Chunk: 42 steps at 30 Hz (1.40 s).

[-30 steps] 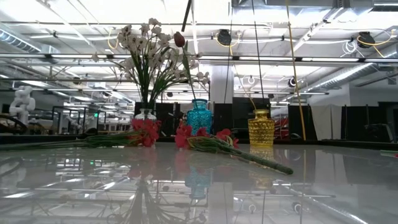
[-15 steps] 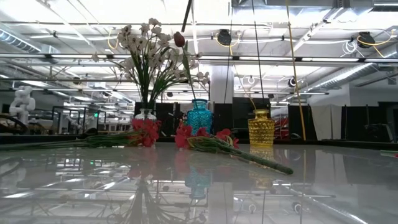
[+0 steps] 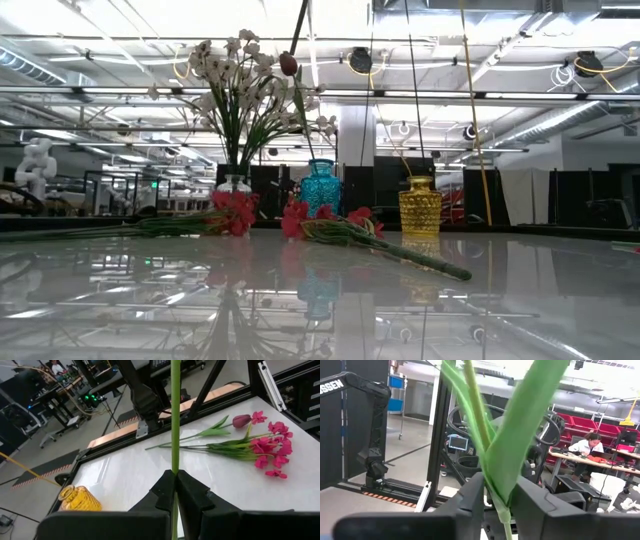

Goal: Sort flowers into vase by color
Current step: Put the top red tulip into the blue vase

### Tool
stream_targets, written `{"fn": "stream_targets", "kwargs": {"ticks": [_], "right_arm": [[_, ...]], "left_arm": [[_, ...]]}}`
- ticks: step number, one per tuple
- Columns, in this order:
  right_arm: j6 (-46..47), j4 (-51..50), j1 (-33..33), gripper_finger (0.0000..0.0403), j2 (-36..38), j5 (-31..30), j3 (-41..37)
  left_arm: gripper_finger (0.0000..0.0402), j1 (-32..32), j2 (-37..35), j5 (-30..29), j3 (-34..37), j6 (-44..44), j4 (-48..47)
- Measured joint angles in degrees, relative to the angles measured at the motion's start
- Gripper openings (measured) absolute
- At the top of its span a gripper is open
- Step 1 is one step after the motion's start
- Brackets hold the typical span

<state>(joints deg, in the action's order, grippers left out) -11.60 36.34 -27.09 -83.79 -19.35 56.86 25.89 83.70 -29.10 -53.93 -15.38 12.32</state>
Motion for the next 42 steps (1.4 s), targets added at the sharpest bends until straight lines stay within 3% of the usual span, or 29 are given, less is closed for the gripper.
{"fn": "stream_targets", "kwargs": {"ticks": [14,17,21,28,31,37,42], "right_arm": [[-0.5,-2.0,0.0,0.0014,1.0,-1.8,0.0],[-0.4,-2.7,0.0,0.0008,1.4,-2.4,0.0],[-1.2,-2.4,0.0,0.0006,1.5,-4.6,0.0],[-5.4,-1.7,1.9,0.0005,3.1,-6.3,0.0],[-7.9,-1.8,4.7,0.0005,4.1,-6.0,0.0],[-7.6,-4.2,15.8,0.0005,7.0,-0.3,0.0],[-3.2,-7.9,24.2,0.0004,7.7,3.2,0.0]], "left_arm": [[0.0018,0.0,0.0,-1.5,0.0,1.7,-0.8],[0.0022,0.0,0.0,-3.6,0.0,5.4,-1.3],[0.0065,0.0,-0.1,-3.6,0.0,9.4,-3.6],[0.0206,0.1,-2.4,-8.8,0.0,18.1,-12.3],[0.0247,0.9,-4.8,-9.0,0.0,21.0,-17.9],[0.0265,3.6,-9.5,-8.8,0.0,27.3,-27.8],[0.0265,5.9,-10.6,-8.5,0.0,29.7,-30.7]]}}
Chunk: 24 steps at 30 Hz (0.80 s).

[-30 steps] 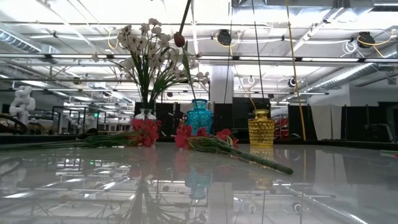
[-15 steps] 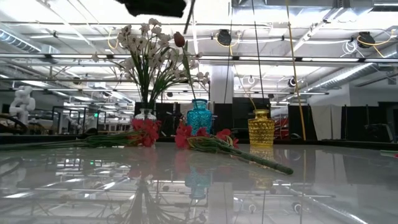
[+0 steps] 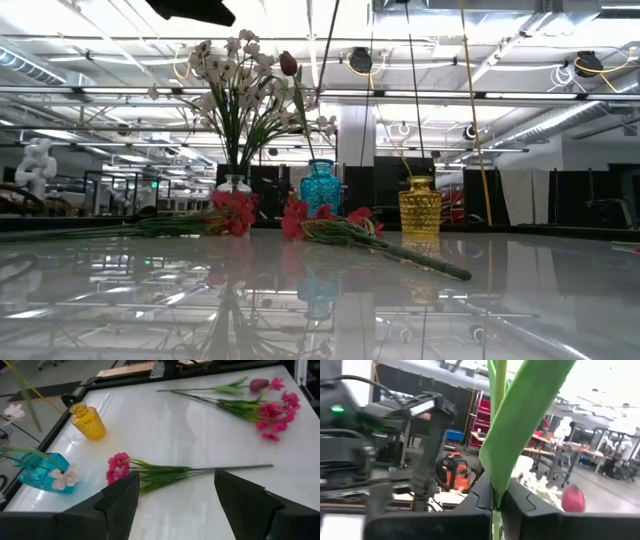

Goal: Sort flowers into vase by color
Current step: Put the top red tulip into the blue vase

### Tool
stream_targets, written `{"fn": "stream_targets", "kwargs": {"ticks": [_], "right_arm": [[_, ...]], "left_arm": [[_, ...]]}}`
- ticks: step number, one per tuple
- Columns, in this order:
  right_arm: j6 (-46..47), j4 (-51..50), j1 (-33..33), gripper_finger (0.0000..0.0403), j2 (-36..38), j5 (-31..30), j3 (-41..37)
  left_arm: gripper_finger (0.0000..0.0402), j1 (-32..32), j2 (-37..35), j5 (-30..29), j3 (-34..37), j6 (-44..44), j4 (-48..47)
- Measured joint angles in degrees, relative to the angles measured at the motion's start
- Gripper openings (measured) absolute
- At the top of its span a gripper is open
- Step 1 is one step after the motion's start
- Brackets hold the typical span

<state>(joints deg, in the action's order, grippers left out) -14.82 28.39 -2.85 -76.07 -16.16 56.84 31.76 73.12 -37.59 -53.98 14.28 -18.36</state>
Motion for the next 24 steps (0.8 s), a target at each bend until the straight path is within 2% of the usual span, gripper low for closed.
{"fn": "stream_targets", "kwargs": {"ticks": [4,13,17,24], "right_arm": [[1.6,-0.2,4.6,0.0004,0.0,3.1,0.0],[-1.4,0.2,11.8,0.0004,-3.5,3.2,-0.1],[-1.0,2.0,13.9,0.0004,-5.5,6.1,-0.2],[-0.9,4.2,15.2,0.0004,-8.3,7.4,-0.3]], "left_arm": [[0.0265,1.0,0.0,0.0,0.0,-0.9,-0.7],[0.0265,1.0,0.0,0.1,0.0,-1.1,-0.1],[0.0265,1.0,0.0,0.1,0.0,-1.1,-0.2],[0.0265,1.0,0.0,0.2,0.0,-1.1,-0.2]]}}
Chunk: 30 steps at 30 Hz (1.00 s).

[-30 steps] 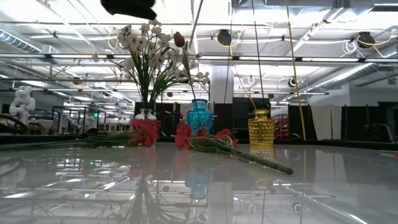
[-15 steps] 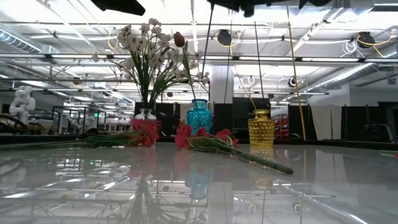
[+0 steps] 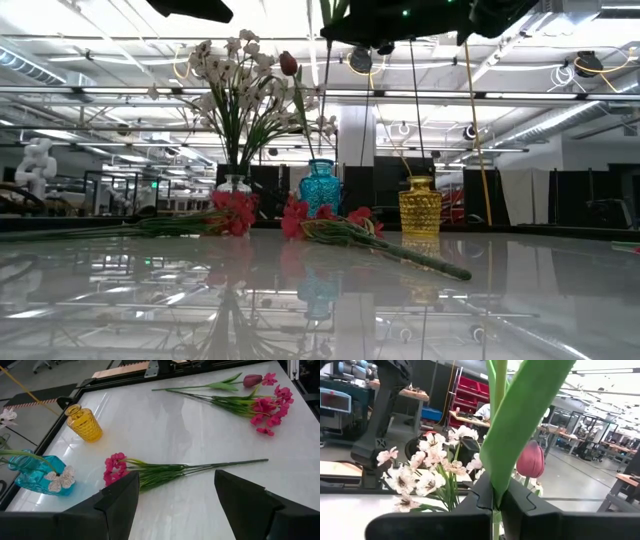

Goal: Sort flowers into vase by color
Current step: Put the top red tulip into the blue vase

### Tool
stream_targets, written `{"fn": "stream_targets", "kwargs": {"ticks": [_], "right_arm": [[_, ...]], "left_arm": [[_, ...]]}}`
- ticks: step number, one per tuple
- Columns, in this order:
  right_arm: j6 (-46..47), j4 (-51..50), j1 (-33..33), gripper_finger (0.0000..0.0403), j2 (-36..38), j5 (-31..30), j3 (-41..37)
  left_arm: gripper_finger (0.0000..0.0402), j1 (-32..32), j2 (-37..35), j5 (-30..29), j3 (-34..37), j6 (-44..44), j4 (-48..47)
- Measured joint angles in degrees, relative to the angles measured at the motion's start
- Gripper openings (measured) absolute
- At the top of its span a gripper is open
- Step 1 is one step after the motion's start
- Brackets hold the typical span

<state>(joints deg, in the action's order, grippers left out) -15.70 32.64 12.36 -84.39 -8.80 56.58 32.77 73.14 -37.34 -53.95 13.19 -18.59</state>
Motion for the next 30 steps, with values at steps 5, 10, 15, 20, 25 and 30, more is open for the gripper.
{"fn": "stream_targets", "kwargs": {"ticks": [5,10,15,20,25,30], "right_arm": [[0.2,-0.1,0.4,0.0004,-1.0,0.0,0.0],[0.1,0.3,0.5,0.0004,-1.6,0.0,0.0],[0.3,0.4,0.5,0.0004,-1.6,-0.1,0.0],[2.7,0.2,0.5,0.0004,-1.6,-2.1,0.0],[8.8,0.2,1.7,0.0004,-1.6,-2.1,0.0],[15.5,-0.4,4.2,0.0004,-1.6,-2.0,0.0]], "left_arm": [[0.0265,0.0,0.0,0.0,0.0,0.0,-0.2],[0.0265,0.0,0.0,0.1,0.0,0.0,-0.2],[0.0265,0.0,0.0,0.1,0.0,0.0,-0.4],[0.0265,0.0,0.0,0.1,0.0,-0.1,-0.4],[0.0265,0.0,0.0,0.1,0.0,-0.1,-0.4],[0.0265,0.0,0.0,0.1,0.0,-0.1,-0.4]]}}
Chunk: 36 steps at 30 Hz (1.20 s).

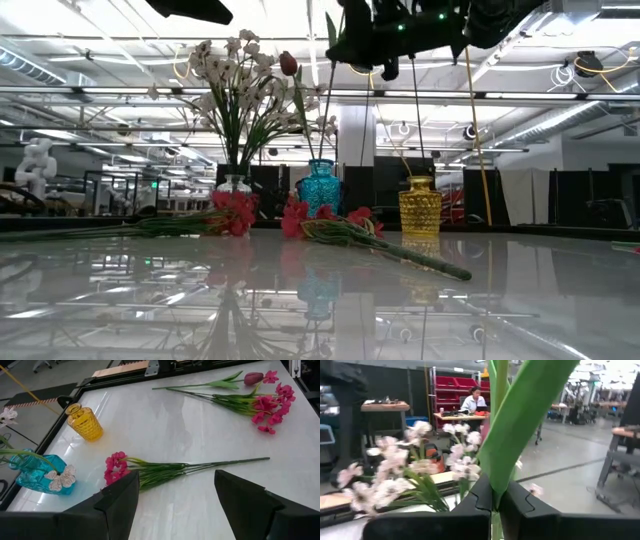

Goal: Sort flowers into vase by color
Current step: Put the top red tulip into the blue vase

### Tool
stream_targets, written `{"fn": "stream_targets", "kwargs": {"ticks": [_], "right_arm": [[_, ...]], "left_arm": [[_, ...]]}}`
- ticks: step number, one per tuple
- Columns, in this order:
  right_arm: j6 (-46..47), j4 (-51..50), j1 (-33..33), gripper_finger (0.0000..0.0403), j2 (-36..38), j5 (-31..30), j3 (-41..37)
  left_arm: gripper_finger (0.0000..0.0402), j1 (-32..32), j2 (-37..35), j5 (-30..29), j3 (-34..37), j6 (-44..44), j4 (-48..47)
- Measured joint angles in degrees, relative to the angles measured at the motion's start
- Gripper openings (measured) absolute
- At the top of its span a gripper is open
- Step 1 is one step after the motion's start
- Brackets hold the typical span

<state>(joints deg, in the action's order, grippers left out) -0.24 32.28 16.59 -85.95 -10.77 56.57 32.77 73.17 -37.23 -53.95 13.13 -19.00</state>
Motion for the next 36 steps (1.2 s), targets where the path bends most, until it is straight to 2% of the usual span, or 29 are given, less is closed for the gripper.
{"fn": "stream_targets", "kwargs": {"ticks": [9,15,20,28,36], "right_arm": [[8.1,-0.8,4.2,0.0004,0.0,0.5,0.0],[10.2,-1.1,6.3,0.0004,0.0,0.8,0.0],[13.4,-1.2,8.1,0.0004,0.0,4.8,0.0],[17.4,-5.0,8.6,0.0004,0.0,5.3,0.0],[17.4,-5.4,8.6,0.0004,0.0,5.3,0.0]], "left_arm": [[0.0265,0.0,0.0,0.0,0.0,0.0,0.0],[0.0265,0.0,0.0,0.0,0.0,-0.1,0.0],[0.0265,-0.1,0.0,0.0,0.0,-0.5,0.0],[0.0265,-0.2,0.0,0.0,0.0,-0.5,0.0],[0.0265,-0.2,0.0,0.0,0.0,-0.5,0.0]]}}
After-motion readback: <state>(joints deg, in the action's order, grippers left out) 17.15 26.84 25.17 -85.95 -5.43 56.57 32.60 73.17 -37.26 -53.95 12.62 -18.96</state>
